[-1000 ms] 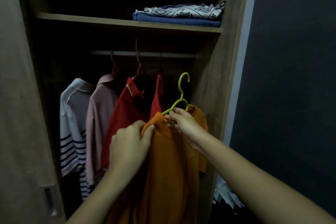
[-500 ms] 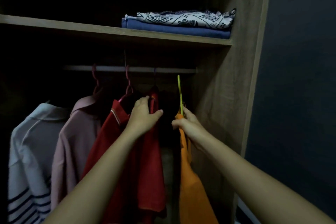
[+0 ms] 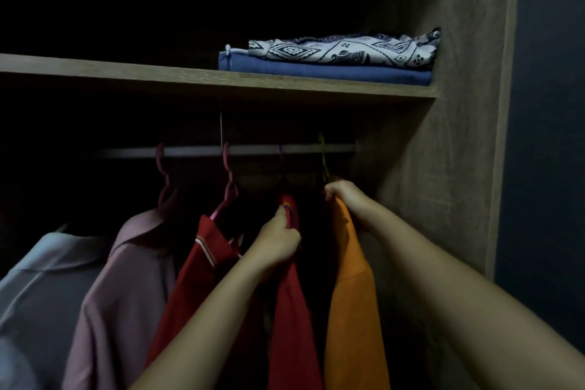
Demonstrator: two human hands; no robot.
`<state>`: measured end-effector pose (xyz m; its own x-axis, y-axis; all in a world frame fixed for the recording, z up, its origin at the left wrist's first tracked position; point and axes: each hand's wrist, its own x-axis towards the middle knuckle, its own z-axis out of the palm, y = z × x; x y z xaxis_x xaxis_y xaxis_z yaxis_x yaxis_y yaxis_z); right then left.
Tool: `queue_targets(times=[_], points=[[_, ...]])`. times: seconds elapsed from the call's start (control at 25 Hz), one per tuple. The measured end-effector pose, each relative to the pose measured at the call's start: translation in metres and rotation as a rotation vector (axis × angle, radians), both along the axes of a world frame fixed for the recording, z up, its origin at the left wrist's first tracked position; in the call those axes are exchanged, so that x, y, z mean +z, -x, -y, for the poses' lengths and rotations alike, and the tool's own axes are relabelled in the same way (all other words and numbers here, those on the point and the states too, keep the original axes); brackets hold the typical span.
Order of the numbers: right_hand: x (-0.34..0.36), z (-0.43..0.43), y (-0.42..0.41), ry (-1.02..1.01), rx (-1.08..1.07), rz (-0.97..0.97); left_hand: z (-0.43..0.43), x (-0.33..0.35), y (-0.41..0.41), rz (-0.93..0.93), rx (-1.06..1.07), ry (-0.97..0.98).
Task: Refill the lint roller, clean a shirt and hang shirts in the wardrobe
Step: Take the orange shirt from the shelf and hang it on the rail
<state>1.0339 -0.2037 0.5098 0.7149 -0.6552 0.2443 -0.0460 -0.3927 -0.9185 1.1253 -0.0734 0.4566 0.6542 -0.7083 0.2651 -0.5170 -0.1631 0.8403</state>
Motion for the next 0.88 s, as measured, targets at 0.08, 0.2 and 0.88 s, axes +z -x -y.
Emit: queue_targets(times=[0.08,0.2,0.88], points=[[-0.008,0.004,-0.005,0.006,0.008,-0.036,0.000,0.000,0.001,0.003,-0.011,0.005],[-0.017,0.007,-0.006,0.027,0.012,-0.075,-0.002,0.000,0.002,0.001,-0.001,0.013],[0.087,-0.044,0.071,1.697,-0.498,0.401,-0.094,0.189,0.064,1.456,0.399,0.457]])
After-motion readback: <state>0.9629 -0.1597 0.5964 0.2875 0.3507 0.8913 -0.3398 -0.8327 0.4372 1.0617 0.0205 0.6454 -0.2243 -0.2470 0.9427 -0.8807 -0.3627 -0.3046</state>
